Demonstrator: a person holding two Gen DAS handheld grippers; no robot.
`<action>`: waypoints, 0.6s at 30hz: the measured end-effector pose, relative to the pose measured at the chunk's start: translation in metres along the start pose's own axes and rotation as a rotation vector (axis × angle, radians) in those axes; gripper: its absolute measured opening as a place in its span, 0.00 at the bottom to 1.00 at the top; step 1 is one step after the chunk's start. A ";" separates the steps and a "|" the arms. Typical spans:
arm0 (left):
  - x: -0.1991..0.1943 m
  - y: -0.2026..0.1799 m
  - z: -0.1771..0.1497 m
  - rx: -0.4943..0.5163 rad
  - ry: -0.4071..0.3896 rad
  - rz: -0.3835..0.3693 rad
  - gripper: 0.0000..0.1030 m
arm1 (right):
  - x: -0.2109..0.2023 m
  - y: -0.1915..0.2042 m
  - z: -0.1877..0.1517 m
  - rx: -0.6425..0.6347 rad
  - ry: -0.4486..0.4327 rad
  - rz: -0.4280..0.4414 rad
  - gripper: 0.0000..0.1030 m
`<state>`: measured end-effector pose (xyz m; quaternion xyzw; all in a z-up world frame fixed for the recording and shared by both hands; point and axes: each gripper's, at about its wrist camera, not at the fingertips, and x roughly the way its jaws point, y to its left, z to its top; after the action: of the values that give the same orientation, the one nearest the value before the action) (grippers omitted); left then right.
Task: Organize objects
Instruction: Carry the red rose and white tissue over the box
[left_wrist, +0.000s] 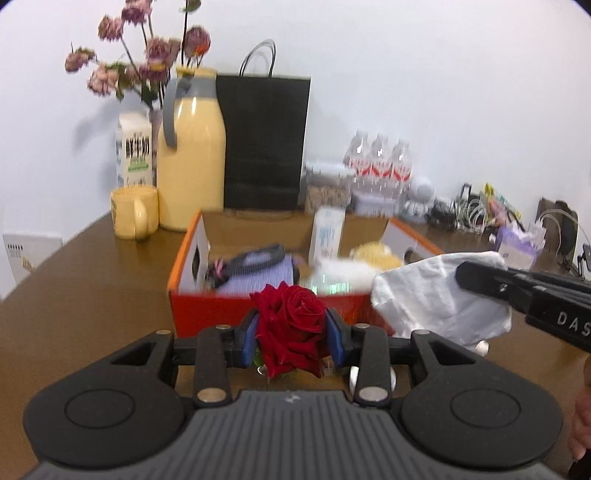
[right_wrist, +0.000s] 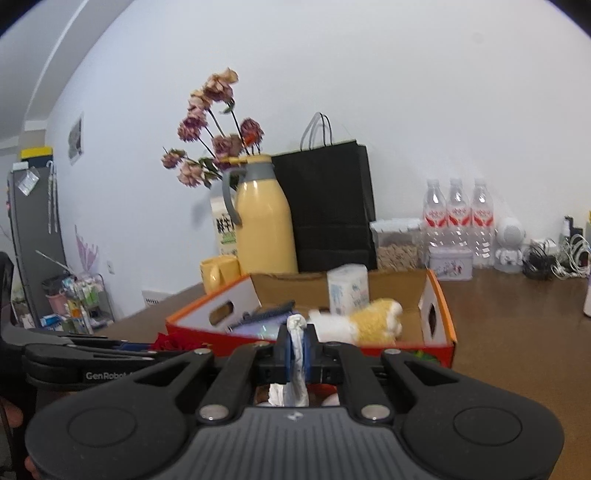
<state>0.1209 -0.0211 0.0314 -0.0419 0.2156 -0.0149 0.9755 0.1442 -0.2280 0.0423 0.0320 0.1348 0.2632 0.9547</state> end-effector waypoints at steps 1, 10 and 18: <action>0.000 0.000 0.006 0.001 -0.014 0.001 0.37 | 0.002 0.001 0.004 -0.001 -0.009 0.007 0.06; 0.027 0.001 0.052 -0.004 -0.092 0.012 0.37 | 0.045 -0.003 0.044 0.047 -0.061 0.047 0.06; 0.090 0.002 0.072 -0.031 -0.071 0.045 0.37 | 0.120 -0.036 0.050 0.119 -0.005 -0.001 0.06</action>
<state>0.2327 -0.0184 0.0587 -0.0526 0.1818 0.0120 0.9819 0.2743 -0.1974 0.0567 0.0891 0.1477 0.2541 0.9517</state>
